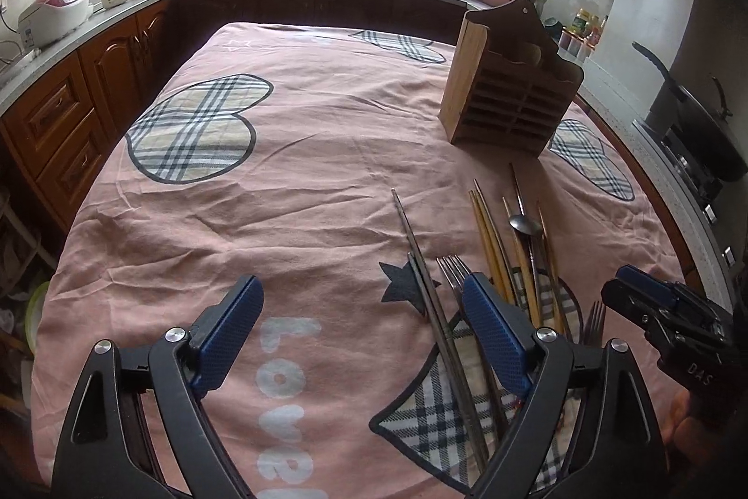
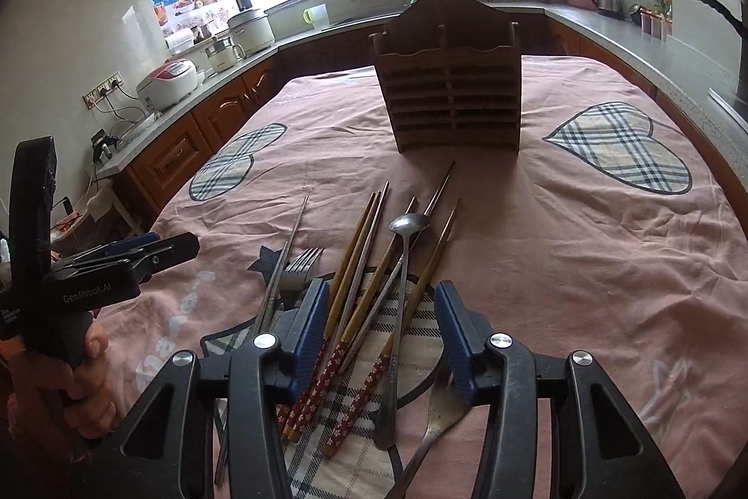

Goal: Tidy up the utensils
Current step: 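Grasp the silver spoon with the right tool while the left tool grasps a thin metal stick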

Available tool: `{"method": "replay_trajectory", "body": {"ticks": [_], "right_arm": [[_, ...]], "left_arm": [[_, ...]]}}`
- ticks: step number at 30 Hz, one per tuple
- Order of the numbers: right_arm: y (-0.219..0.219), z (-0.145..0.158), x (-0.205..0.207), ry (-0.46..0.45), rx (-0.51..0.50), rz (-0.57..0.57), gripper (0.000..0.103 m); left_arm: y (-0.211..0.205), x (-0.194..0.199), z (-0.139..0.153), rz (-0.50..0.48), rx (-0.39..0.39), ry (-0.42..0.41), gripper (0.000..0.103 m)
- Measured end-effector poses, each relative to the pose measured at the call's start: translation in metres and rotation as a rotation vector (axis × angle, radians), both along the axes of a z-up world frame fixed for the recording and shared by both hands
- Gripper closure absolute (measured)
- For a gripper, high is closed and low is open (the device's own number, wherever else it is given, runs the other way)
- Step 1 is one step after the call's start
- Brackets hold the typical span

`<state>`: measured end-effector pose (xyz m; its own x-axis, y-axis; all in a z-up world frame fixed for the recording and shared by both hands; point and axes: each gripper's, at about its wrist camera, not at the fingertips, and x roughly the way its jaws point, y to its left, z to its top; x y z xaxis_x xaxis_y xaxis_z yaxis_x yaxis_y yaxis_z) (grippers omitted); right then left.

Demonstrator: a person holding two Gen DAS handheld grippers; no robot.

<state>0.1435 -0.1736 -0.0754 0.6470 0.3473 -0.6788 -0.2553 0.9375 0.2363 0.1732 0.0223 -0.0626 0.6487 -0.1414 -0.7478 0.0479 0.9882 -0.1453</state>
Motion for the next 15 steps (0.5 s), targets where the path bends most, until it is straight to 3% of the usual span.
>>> {"method": "replay_trajectory", "body": {"ticks": [5, 15], "right_arm": [[0.001, -0.014, 0.033, 0.065, 0.005, 0.005, 0.072], [0.008, -0.036, 0.078, 0.168, -0.023, 0.031, 0.077]], "left_arm": [[-0.007, 0.030, -0.012, -0.030, -0.003, 0.061, 0.028], [-0.019, 0.084, -0.029, -0.066, -0.018, 0.136, 0.030]]}}
